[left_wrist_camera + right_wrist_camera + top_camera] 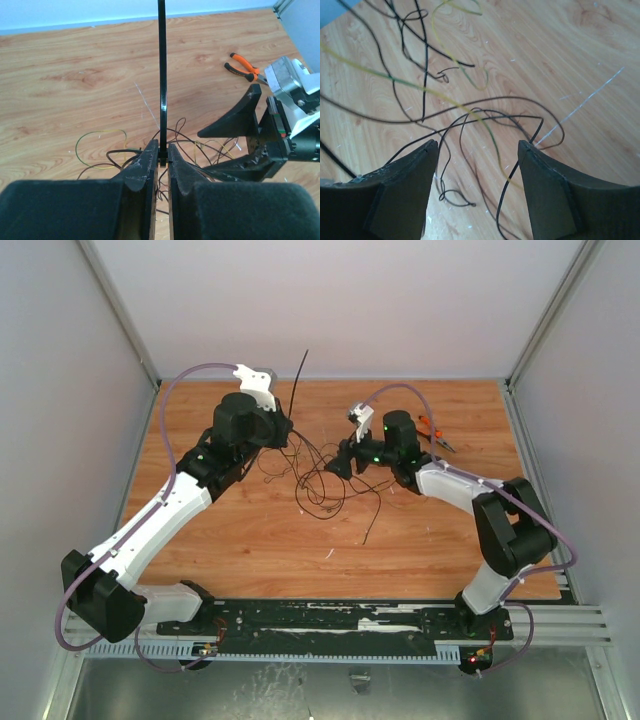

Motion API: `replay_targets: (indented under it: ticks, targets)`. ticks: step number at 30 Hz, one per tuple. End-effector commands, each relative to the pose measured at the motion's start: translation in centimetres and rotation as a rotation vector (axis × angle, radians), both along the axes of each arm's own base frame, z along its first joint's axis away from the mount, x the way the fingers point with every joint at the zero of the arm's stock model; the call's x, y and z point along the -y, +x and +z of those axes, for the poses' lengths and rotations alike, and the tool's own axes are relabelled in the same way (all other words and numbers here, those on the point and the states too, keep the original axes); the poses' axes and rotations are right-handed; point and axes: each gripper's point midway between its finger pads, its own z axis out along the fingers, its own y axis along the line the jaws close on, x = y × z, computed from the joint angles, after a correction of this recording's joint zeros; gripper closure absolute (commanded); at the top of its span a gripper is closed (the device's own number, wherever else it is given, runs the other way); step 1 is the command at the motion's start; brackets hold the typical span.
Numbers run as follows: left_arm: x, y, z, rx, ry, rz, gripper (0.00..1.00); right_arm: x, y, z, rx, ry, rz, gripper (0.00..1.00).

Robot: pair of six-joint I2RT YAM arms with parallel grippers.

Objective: Zip-tie the wires
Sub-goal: Adjust the cable at the center of the board.

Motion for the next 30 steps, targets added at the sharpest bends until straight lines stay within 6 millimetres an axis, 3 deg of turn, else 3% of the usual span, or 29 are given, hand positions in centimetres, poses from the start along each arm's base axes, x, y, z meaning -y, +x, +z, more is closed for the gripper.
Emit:
replay_targets:
  ticks: [1,4,12,19,23,30]
  targets:
    - [-0.1,-0.1,2.4,0.052,-0.042,-0.003,1.00,-1.4,2.5,1.6,0.077,0.021,-0.042,0.34]
    - [-0.1,-0.1,2.4,0.050,-0.044,-0.004,1.00,-1.5,3.0,1.7,0.085,0.019,-0.055,0.40]
    - [-0.2,-0.1,2.5,0.055,-0.041,-0.001,1.00,0.6,1.3,0.9,0.064,-0.064,-0.086,0.99]
    - [-0.4,0.1,2.4,0.054,-0.034,0.012,1.00,6.0,-0.5,1.5,0.056,-0.112,-0.258,1.00]
    - [-0.5,0.2,2.2,0.051,-0.029,0.017,1.00,9.5,-0.8,1.9,0.042,-0.120,-0.360,1.00]
    - [-0.6,0.2,2.4,0.055,-0.031,0.018,1.00,13.5,-0.7,1.9,0.020,-0.142,-0.484,1.00]
